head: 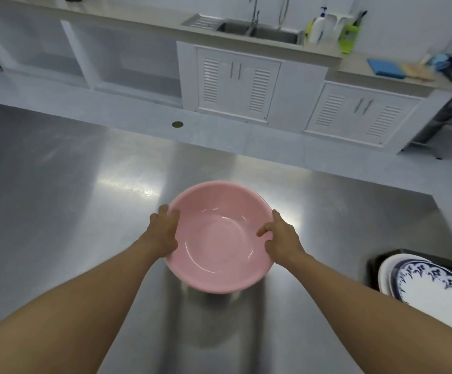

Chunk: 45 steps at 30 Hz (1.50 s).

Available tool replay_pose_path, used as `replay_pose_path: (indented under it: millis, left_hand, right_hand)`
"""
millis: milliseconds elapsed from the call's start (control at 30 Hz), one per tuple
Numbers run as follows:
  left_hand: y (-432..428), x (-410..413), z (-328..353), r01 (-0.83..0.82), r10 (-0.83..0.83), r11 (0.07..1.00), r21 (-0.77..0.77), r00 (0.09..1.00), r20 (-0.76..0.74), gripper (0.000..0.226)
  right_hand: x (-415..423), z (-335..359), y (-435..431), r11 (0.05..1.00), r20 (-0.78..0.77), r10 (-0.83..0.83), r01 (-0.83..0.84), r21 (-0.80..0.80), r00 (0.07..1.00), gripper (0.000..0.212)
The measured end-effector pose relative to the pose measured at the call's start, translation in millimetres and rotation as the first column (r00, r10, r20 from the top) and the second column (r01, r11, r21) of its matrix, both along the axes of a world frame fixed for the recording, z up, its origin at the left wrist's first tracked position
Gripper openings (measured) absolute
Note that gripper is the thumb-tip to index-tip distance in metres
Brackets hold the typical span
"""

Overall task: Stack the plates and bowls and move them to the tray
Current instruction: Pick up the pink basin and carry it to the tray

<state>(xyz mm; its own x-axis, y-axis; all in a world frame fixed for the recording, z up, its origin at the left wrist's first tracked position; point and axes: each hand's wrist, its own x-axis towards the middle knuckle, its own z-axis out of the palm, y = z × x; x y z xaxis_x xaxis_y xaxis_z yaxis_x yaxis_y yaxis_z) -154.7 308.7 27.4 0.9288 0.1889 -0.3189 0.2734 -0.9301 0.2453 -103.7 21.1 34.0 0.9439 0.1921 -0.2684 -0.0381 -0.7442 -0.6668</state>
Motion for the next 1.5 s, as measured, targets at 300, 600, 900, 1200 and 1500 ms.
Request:
replay_pose_path:
  millis: [300, 600, 900, 1200, 1500]
  left_hand:
    - [-85, 24, 4, 0.134, -0.135, 0.991, 0.019, 0.991, 0.015, 0.053]
    - [-179, 53, 1, 0.188, -0.188, 0.982, 0.021, 0.982, -0.001, 0.053]
    - [-236, 77, -1, 0.256, -0.259, 0.964, 0.074, 0.965, 0.034, 0.050]
    - [-275, 108, -12, 0.400, -0.388, 0.895, 0.199, 0.917, -0.098, 0.082]
    - [-339, 160, -12, 0.511, -0.490, 0.822, 0.250, 0.859, -0.144, 0.077]
  right_hand:
    - [4, -2, -89, 0.991, 0.062, -0.097, 0.102, -0.085, 0.993, 0.045]
    - [25, -18, -177, 0.948, 0.163, -0.078, 0.123, -0.293, 0.984, 0.058]
    - [53, -25, -233, 0.828, 0.145, 0.160, -0.052, -0.559, 0.976, 0.055]
    - [96, -44, -272, 0.744, -0.052, 0.160, -0.155, -0.650, 0.986, 0.076]
    - [142, -48, -334, 0.510, -0.109, 0.125, -0.158, -0.845, 0.986, 0.083]
